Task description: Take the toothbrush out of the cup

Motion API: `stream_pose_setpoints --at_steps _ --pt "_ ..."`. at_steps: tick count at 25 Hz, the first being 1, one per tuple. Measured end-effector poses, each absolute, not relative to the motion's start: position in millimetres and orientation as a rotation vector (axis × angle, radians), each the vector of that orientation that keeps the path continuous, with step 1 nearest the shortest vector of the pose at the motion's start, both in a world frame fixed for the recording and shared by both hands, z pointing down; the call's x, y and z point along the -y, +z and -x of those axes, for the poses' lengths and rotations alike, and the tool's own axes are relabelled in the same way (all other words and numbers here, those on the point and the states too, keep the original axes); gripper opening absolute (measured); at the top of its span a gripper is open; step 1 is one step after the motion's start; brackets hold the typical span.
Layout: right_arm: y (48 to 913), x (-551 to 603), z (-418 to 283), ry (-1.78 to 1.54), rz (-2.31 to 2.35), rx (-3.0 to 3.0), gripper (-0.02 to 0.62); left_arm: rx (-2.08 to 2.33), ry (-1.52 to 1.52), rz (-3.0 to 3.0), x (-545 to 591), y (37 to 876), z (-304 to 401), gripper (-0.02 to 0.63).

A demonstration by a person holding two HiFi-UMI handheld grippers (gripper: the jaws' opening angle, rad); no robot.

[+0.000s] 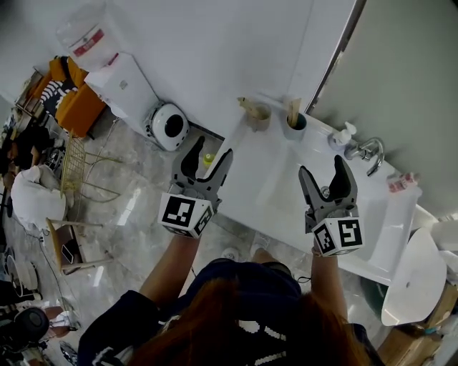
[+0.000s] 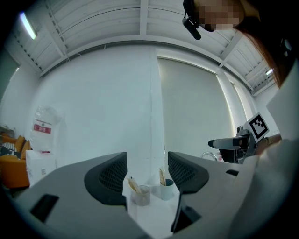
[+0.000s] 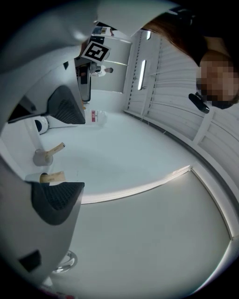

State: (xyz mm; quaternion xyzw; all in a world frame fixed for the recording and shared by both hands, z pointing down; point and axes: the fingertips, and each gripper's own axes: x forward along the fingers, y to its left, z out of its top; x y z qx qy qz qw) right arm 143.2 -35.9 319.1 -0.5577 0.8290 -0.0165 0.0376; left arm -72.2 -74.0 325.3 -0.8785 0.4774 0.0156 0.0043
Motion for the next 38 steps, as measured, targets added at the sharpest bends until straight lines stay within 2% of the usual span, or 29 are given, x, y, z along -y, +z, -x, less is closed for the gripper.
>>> stream_pose_setpoints --at_steps 13,25,38 --pt "339 136 -189 -0.125 1.548 -2.667 0.39 -1.65 0.01 2.71 156 342 19 0.265" --pt "372 195 -175 -0.168 1.643 -2.685 0.39 -1.591 -0.034 2.797 215 367 24 0.265" --pt "451 274 -170 -0.256 1.798 -2.728 0.388 -1.574 -0.096 2.862 273 416 29 0.265"
